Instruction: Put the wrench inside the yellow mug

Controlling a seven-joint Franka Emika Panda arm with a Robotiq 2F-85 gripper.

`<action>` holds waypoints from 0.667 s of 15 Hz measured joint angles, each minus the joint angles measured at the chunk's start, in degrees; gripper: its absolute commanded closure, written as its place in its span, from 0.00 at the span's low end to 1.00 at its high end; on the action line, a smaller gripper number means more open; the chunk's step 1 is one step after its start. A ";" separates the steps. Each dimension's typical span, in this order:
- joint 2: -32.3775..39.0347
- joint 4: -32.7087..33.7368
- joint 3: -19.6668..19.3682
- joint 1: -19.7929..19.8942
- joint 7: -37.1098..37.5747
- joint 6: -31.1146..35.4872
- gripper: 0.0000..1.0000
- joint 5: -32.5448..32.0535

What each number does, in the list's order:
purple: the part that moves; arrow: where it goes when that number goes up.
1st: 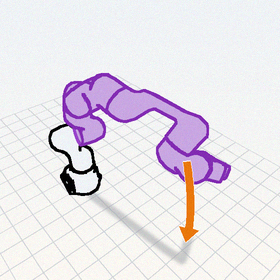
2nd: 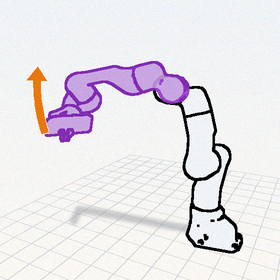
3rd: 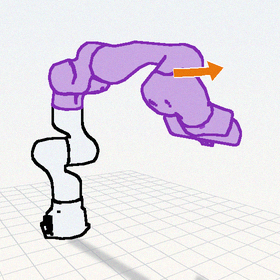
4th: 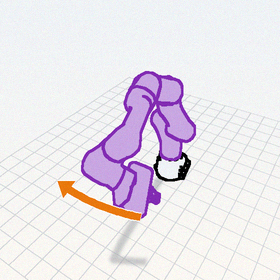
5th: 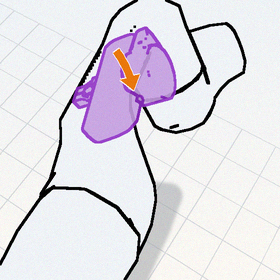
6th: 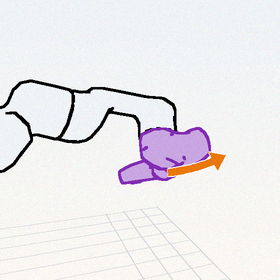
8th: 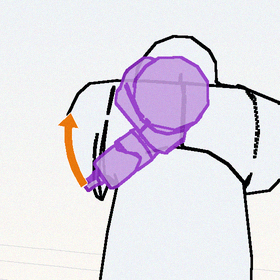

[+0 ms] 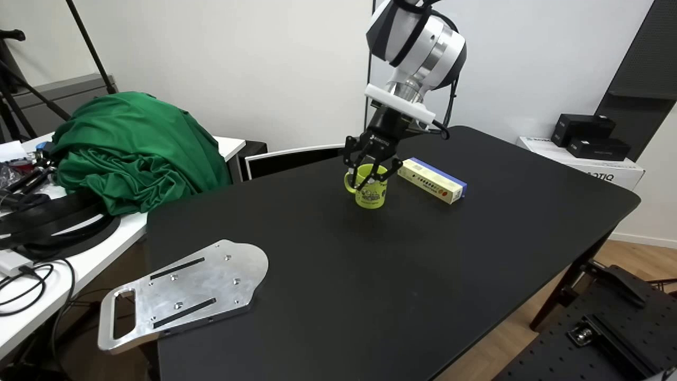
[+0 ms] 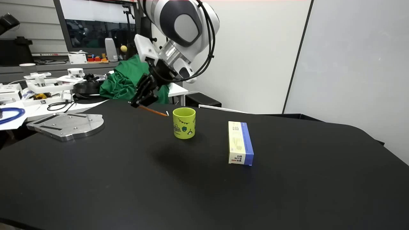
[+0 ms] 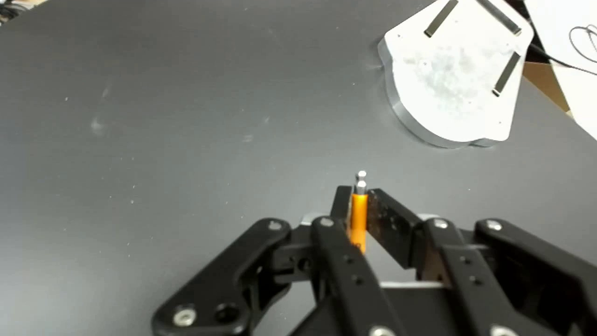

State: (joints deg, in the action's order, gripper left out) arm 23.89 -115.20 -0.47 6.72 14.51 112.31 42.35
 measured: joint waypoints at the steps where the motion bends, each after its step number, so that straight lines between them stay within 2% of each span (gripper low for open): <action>1: 0.20 0.67 -0.41 0.32 0.61 -1.95 0.96 1.79; 5: 1.53 3.38 -2.33 1.41 3.06 -8.73 0.96 7.92; 10: 2.75 5.26 -4.83 2.22 4.56 -12.13 0.96 12.95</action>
State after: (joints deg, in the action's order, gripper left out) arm 26.64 -109.94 -5.31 8.94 19.07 100.18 55.30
